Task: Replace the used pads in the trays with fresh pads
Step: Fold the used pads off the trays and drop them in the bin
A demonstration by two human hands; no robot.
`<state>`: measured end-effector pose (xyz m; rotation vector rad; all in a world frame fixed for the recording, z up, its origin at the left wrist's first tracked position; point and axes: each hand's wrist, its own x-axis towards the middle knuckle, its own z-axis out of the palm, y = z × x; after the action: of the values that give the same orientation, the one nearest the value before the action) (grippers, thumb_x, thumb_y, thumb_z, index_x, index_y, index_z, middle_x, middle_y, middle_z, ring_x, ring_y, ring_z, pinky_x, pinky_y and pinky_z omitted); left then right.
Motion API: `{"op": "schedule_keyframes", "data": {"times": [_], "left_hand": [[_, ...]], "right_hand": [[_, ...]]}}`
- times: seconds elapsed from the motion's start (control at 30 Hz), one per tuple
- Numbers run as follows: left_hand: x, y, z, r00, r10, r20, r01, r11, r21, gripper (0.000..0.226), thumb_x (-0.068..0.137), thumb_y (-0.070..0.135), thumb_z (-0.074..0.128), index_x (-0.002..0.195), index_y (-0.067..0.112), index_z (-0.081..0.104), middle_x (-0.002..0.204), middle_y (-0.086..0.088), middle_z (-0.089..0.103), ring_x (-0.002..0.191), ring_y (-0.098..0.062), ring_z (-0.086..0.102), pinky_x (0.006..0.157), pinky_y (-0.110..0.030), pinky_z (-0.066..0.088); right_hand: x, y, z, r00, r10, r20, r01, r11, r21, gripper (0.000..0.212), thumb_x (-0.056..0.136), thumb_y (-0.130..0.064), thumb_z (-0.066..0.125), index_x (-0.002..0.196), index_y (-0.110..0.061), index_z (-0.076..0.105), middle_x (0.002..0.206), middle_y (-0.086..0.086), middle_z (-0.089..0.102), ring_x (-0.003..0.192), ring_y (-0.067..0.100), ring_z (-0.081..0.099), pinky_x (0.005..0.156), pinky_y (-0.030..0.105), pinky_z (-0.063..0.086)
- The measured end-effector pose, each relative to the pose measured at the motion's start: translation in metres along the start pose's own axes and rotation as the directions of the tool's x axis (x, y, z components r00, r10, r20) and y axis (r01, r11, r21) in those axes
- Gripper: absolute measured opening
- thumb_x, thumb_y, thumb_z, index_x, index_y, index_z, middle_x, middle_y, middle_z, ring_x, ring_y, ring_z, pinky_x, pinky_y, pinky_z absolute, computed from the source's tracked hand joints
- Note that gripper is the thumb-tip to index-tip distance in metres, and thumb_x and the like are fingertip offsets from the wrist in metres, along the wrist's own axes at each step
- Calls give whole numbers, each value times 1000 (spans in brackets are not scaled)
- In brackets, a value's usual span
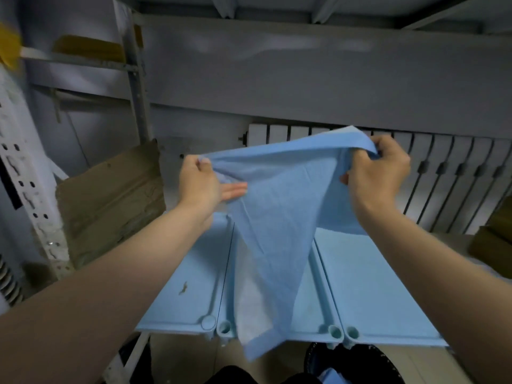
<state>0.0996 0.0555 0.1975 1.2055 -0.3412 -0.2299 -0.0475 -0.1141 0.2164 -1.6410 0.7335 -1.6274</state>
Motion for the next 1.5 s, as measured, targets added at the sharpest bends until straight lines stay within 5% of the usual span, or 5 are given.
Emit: {"op": "schedule_keyframes", "data": {"times": [0.23,0.53,0.8,1.13,1.5], "left_hand": [[2,26,38,829,558,40,-559,829,31,10,94,31,46,90,23,42,92,5,47,86,-9,59,87,-48,55],[18,-41,13,814,175,553,-580,223,783,27,76,28,77,75,4,64,74,-9,61,76,-30,62,62,-35,45],[77,-67,48,890,-418,181,270,803,531,27,98,2,35,117,11,52,105,-17,57,78,-38,69,54,-44,60],[134,8,126,832,527,174,-555,803,216,54,79,-13,30,104,23,62,94,1,63,83,-10,56,75,-20,46],[51,-15,41,810,510,288,-585,725,362,47,82,-14,36,106,16,62,108,-4,62,92,-8,57,74,-13,44]], "right_hand": [[22,-22,-20,971,-171,-169,192,974,119,24,83,-14,53,70,-28,39,69,-15,45,60,-3,42,60,25,45],[19,35,-20,984,-163,75,167,985,-53,9,83,-10,55,81,-13,46,80,2,50,70,11,44,63,16,36],[32,92,24,862,403,308,-343,910,-232,13,101,-23,45,97,-10,45,91,9,54,74,29,61,57,34,51],[105,41,34,989,-13,144,2,997,81,9,97,-5,37,91,-12,37,75,-7,40,56,5,35,45,14,30],[19,45,-22,968,-112,227,105,994,42,18,95,1,41,95,-17,45,140,-7,48,123,5,46,91,9,41]]}}
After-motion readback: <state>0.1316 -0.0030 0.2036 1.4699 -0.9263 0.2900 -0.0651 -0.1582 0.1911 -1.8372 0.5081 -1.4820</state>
